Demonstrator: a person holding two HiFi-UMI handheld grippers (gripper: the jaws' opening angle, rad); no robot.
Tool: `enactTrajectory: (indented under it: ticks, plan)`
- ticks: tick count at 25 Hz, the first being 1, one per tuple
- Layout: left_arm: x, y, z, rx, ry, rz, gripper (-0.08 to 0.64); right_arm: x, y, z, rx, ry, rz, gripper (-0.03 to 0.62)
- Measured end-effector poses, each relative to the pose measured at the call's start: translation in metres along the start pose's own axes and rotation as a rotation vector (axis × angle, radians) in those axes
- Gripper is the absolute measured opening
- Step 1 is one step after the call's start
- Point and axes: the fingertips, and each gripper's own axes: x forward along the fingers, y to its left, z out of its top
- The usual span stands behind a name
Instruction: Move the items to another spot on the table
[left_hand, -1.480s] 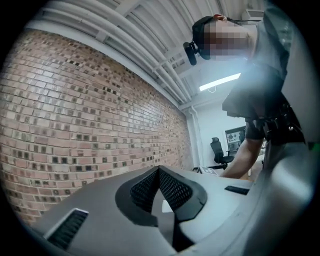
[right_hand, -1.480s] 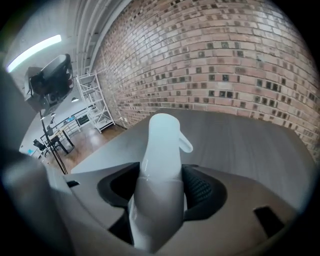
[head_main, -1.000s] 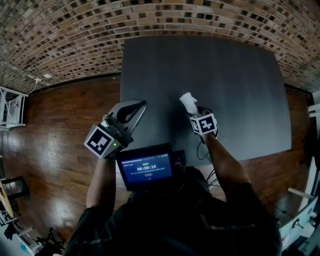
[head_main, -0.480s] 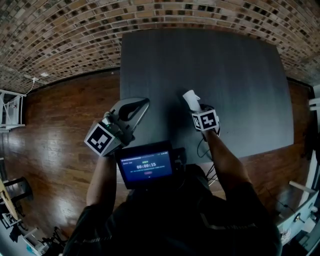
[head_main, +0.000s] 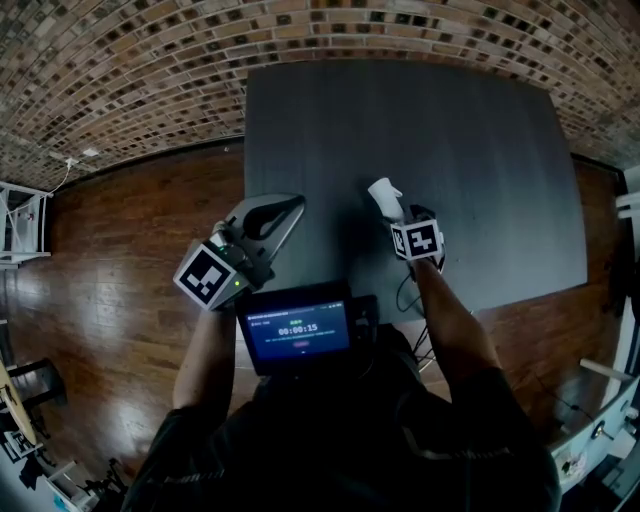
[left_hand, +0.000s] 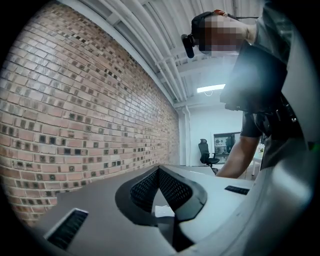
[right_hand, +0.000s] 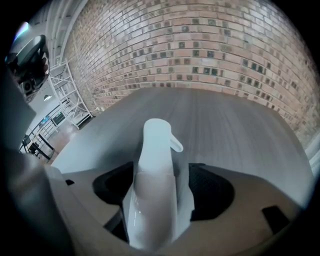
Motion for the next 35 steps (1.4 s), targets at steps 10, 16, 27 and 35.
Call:
enactTrajectory:
  ticks: [10,16,27,35]
  plan:
    - [0.006,-0.032,0.024,-0.009,-0.055,-0.035,-0.006,-0.141,-0.023,0.021,0.074,-0.354,-0.072,0.17]
    - [0.034,-0.068,0.036,0.007,-0.063,-0.008,-0.006,-0.229,-0.054,0.032,0.08,-0.609,-0.091,0.028]
    - [0.088,-0.156,0.063,-0.027,-0.148,0.154,-0.006,-0.349,-0.103,-0.001,-0.03,-0.797,0.049,0.003]
    - [0.106,-0.21,0.076,0.028,-0.151,0.208,-0.006,-0.38,-0.124,-0.032,-0.062,-0.821,0.105,0.002]
